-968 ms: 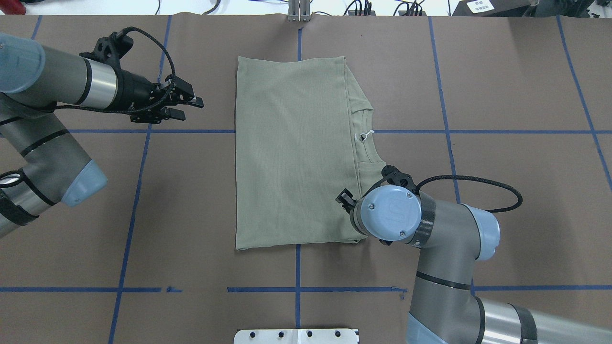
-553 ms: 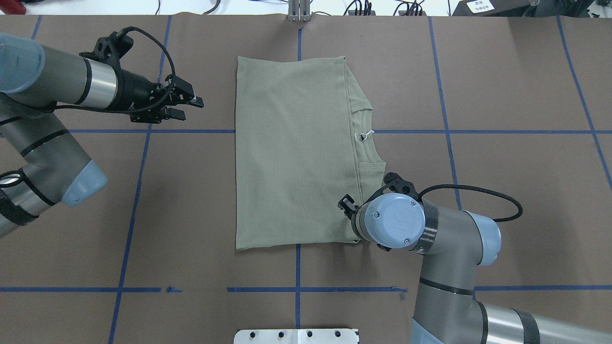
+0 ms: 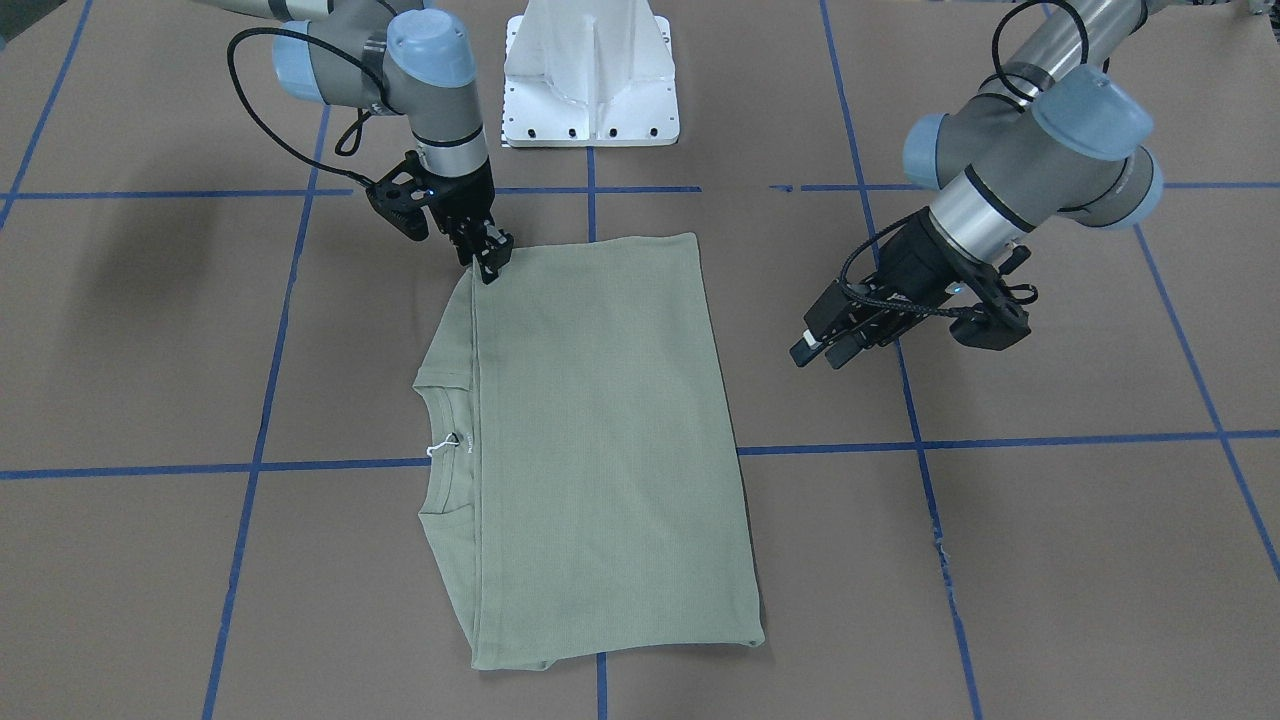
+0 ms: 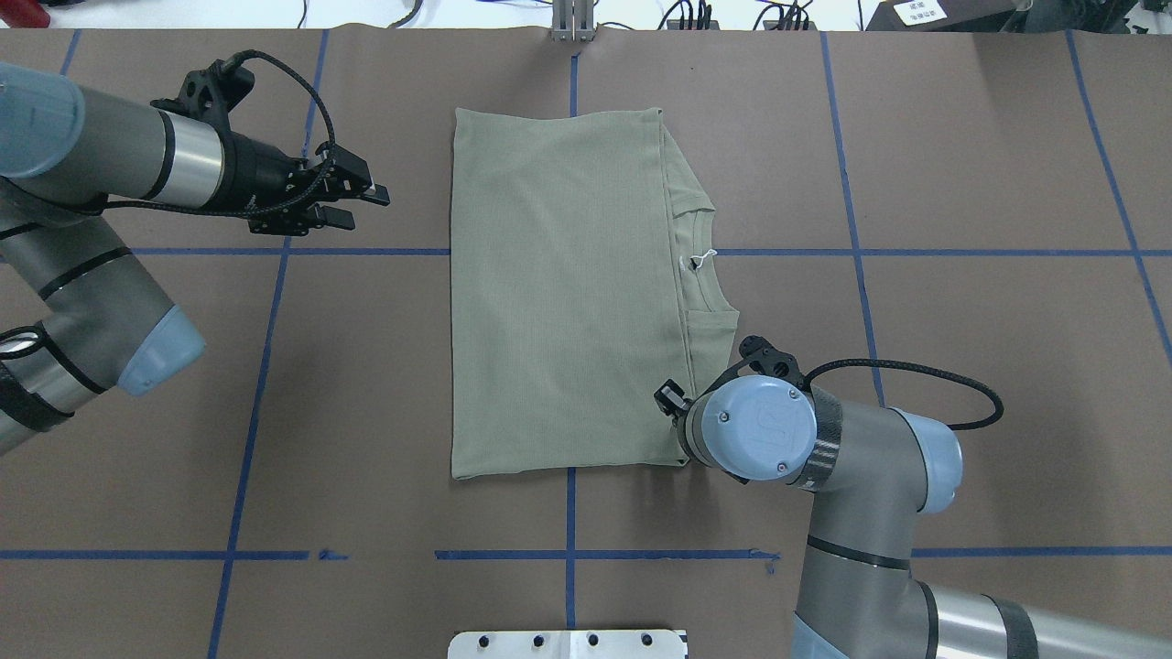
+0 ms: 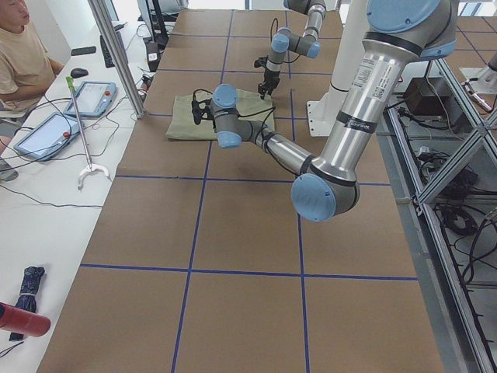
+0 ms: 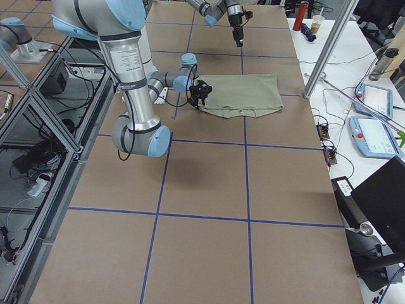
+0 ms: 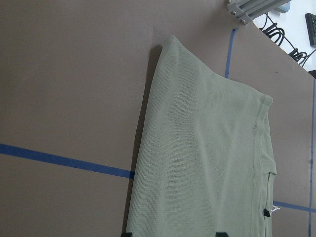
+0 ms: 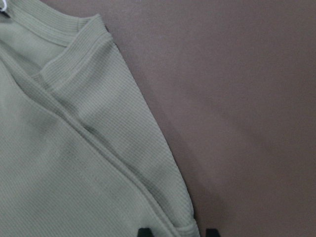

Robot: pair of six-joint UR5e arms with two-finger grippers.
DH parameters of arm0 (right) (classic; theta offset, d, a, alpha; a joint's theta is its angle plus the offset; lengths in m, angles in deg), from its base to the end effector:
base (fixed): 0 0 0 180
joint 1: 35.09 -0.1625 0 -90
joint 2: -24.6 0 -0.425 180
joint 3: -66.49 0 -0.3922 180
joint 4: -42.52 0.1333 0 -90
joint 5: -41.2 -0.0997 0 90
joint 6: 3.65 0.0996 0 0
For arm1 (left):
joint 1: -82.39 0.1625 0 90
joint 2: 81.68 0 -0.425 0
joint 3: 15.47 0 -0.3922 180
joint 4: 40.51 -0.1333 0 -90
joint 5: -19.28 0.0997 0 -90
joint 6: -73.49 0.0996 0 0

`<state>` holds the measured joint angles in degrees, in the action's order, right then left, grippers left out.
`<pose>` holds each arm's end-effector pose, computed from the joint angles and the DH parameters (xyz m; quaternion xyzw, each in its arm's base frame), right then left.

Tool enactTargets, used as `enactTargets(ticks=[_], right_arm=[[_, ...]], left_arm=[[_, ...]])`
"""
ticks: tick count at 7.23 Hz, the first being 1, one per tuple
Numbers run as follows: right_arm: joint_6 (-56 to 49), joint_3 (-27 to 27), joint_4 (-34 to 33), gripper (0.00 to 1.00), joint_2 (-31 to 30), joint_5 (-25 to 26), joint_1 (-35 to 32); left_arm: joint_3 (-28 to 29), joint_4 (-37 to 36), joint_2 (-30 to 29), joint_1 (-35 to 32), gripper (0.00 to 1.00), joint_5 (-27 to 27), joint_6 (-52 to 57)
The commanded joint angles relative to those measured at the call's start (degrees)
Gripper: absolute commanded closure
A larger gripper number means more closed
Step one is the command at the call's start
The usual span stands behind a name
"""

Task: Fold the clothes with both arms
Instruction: 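Move the left gripper to the shirt edge nearest the robot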

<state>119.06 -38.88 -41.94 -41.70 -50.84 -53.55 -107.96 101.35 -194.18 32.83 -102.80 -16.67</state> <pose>-0.5434 -0.3182 0.3053 -0.0634 -0.3745 0.3934 0.8372 0.3429 -0.5263 0.3116 0.0529 0.6331 -0.1607 0.7553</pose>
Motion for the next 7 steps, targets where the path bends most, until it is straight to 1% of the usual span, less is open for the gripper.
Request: enactTargets(ticks=[1, 3, 4, 5, 6, 7], right_arm=[[0.16, -0.11, -0.01, 1.00, 0.12, -0.16, 0.00], [-0.02, -0.72, -0.10, 1.00, 0.29, -0.42, -0.26], [-0.02, -1.94, -0.27, 1.00, 0.12, -0.60, -0.35], [0.07, -3.61, -0.45, 1.00, -0.32, -0.60, -0.35], [0.42, -4.75, -1.58, 1.00, -0.93, -0.60, -0.09], [1.81, -5.37, -1.59, 1.00, -1.11, -0.60, 0.70]], left_arm=[[-0.41, 0.00, 0.09, -0.01, 0.36, 0.00, -0.02], [-1.02, 0.00, 0.18, -0.01, 0.36, 0.00, -1.24], [-2.50, 0.00, 0.09, 0.08, 0.36, -0.09, -5.43], [-5.74, 0.00, 0.70, 1.64, 0.36, -0.17, -12.00], [-10.30, 0.00, 3.05, 6.27, 0.34, 0.61, -16.94], [-13.73, 0.00, 4.64, 11.54, 0.31, 4.18, -21.86]])
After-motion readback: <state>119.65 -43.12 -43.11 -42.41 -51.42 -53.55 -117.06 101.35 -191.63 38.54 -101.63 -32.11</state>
